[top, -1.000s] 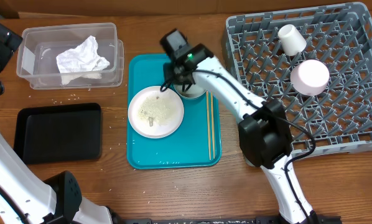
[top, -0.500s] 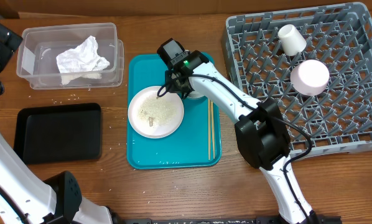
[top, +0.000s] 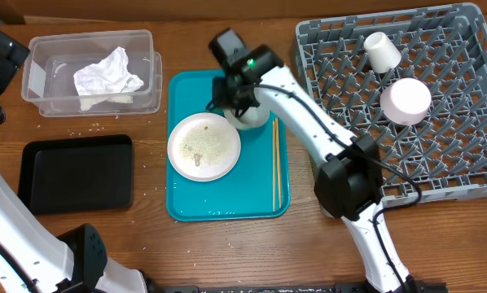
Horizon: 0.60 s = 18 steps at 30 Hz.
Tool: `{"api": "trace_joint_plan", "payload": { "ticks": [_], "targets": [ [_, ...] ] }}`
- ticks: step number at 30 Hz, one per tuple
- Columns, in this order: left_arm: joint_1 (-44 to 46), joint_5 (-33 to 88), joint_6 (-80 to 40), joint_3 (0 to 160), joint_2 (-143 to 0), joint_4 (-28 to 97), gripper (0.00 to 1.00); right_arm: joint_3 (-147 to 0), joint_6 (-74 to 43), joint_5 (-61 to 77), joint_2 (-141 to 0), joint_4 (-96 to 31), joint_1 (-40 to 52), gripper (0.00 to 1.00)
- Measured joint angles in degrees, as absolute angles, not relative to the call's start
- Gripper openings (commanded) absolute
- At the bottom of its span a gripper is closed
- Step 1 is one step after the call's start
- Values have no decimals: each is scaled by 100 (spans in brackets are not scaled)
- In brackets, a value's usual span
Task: Sort waste into correct bins and load items into the dishwasher
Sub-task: 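Move the right gripper to the teal tray and grasp the small white bowl, then carry the bowl to the rack and set it down near the front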
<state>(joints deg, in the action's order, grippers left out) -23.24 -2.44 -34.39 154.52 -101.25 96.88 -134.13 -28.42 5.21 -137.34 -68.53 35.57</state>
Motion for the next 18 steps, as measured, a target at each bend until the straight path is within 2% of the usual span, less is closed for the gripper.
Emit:
{"api": "trace_joint_plan", "payload": {
  "ticks": [6,11,13,18],
  "targets": [
    [-2324,-244,-3439,15452,-10125,9686,100,-15157,-2779,714,-13725,-8383,3197,4],
    [-2324,-242,-3439,15452,-10125,9686,100,-16333,-2740,731,-13611,-9614,2272,4],
    [-2324,-244,-3439,15452,-10125,9686,100,-16545,-2519,1026,-13417,-9690,1638,4],
    [-2324,-244,-3439,15452,-10125,9686,100,-16440,-2215,1485,-12875,-9717,921,4]
  ]
}}
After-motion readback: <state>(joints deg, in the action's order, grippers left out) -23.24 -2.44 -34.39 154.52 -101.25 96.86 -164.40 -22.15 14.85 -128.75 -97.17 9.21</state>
